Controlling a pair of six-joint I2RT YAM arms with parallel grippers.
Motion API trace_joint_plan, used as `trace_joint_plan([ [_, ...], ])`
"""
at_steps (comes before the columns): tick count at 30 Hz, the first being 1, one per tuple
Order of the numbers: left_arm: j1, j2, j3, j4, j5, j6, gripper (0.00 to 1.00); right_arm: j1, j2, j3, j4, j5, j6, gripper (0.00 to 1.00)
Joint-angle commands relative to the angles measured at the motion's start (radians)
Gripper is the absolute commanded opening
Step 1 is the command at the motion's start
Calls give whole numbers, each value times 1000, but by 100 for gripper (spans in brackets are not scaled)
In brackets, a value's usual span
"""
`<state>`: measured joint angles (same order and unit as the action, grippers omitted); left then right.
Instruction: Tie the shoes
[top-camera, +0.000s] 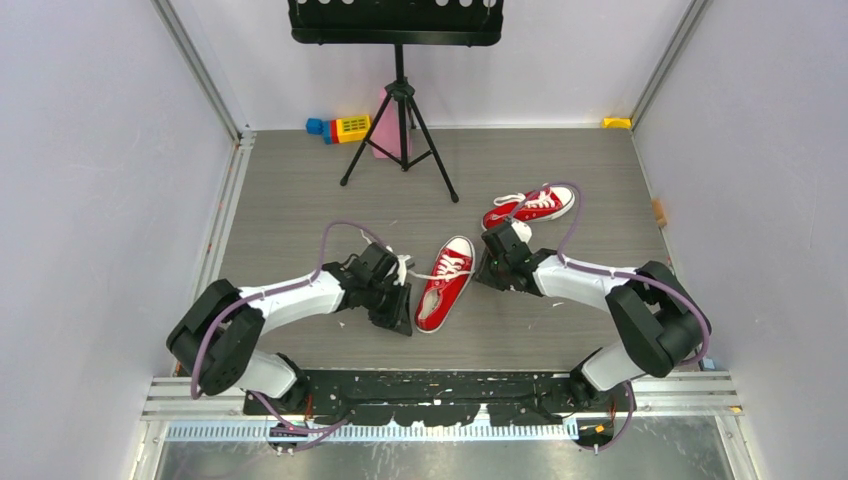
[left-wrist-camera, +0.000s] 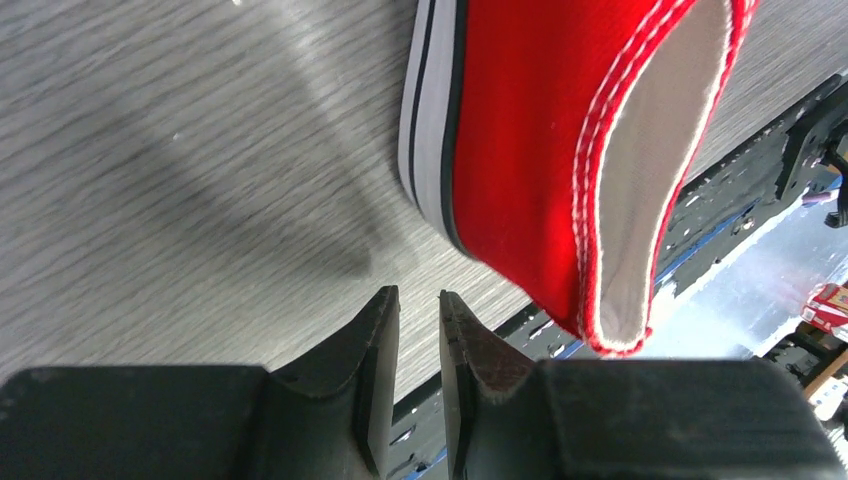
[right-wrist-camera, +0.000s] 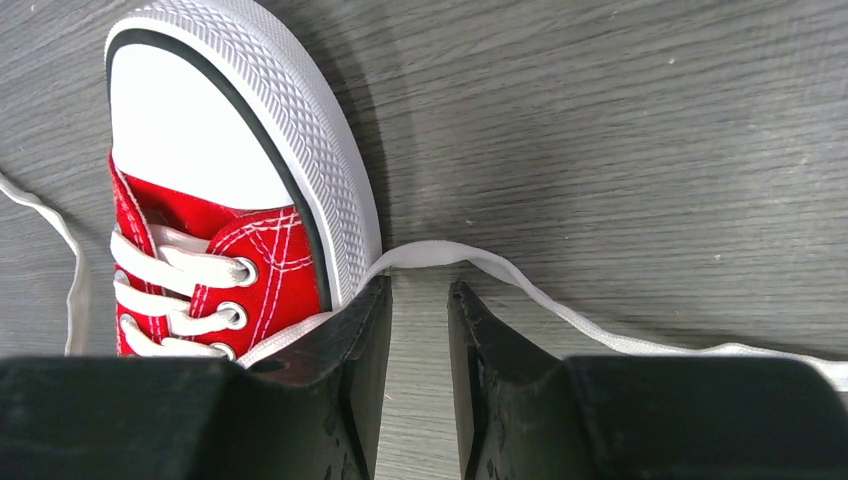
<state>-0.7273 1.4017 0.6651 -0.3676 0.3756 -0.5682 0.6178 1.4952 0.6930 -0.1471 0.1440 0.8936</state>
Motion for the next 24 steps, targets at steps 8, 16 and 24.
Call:
trace_joint_plan([
  [8,-4,67,5,185,114,-51,26,3,45,29,69,-60,-11,34],
  [16,-4,129,8,248,118,-80,27,4,69,45,87,-80,-6,34],
  [24,-4,172,4,358,97,-142,25,2,89,60,100,-83,-21,34],
])
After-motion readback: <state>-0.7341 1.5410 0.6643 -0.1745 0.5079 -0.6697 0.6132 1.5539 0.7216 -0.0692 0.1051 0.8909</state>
